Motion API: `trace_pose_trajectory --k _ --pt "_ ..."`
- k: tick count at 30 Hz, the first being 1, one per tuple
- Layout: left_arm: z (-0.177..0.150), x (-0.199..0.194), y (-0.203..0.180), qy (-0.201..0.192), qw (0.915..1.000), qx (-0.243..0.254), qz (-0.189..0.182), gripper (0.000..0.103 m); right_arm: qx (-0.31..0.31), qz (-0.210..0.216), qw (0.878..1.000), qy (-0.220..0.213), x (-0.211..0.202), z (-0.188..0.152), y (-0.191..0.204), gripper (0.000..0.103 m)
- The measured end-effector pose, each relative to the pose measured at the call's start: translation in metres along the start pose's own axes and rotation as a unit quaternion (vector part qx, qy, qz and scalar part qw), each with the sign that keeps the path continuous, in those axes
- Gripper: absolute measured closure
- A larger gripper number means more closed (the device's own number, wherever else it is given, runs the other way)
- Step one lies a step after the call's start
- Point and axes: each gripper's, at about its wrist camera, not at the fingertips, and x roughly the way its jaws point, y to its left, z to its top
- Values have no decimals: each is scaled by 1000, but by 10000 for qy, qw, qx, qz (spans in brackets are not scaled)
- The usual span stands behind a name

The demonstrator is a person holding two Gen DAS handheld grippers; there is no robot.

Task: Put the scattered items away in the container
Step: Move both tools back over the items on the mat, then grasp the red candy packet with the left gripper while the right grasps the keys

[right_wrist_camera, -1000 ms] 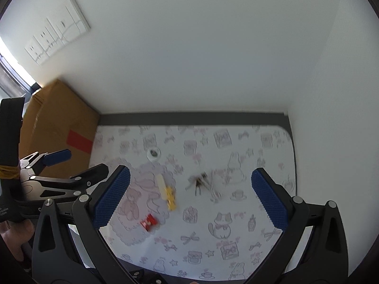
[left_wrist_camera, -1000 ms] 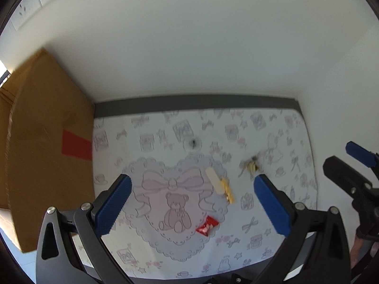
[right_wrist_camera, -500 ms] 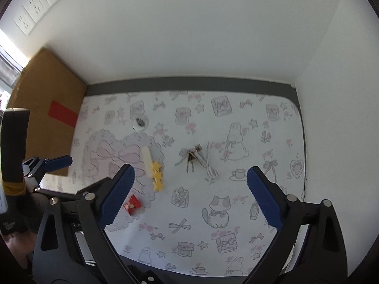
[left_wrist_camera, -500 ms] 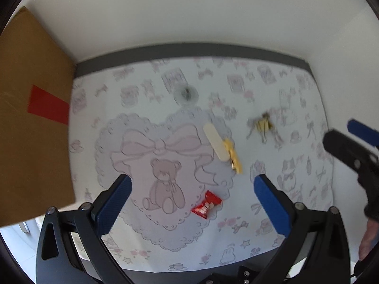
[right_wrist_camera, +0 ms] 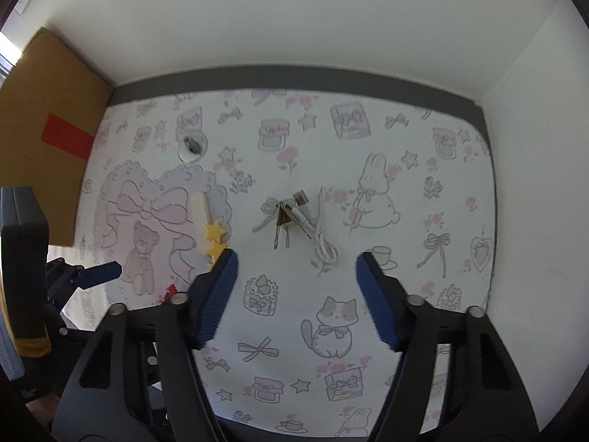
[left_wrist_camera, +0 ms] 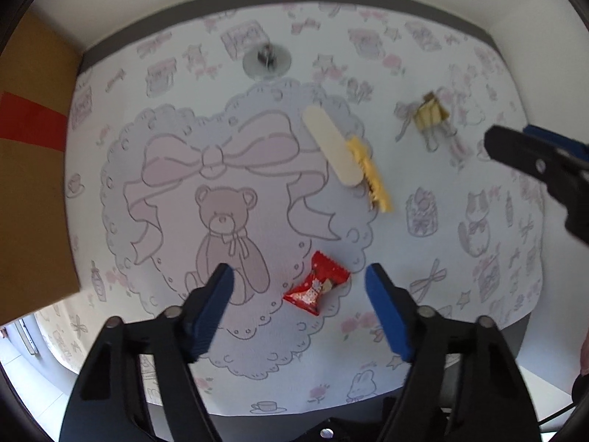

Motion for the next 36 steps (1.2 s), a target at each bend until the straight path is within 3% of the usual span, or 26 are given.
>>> trace_pose_trajectory --k 5,13,16,19,21,24,36 --pt "0 10 -1 165 9998 123 -44 49 -91 1 9998 176 16 3 2 49" --pt "5 22 1 337 9991 252 -102 53 -375 -22 9989 288 37 15 10 54" --pt "7 22 1 351 9989 306 -92 56 -411 -15 9984 387 47 20 9 65" --pt "11 22 3 374 9987 331 -43 65 -455 -29 9977 497 54 21 9 75" --pt "13 22 6 361 9988 323 1 85 -439 31 9976 526 57 22 8 79" --pt "17 22 12 403 9989 232 -71 96 -435 87 9976 527 58 22 9 85" --pt "32 -3 20 54 9995 133 -292 100 -335 302 9983 378 36 19 3 90"
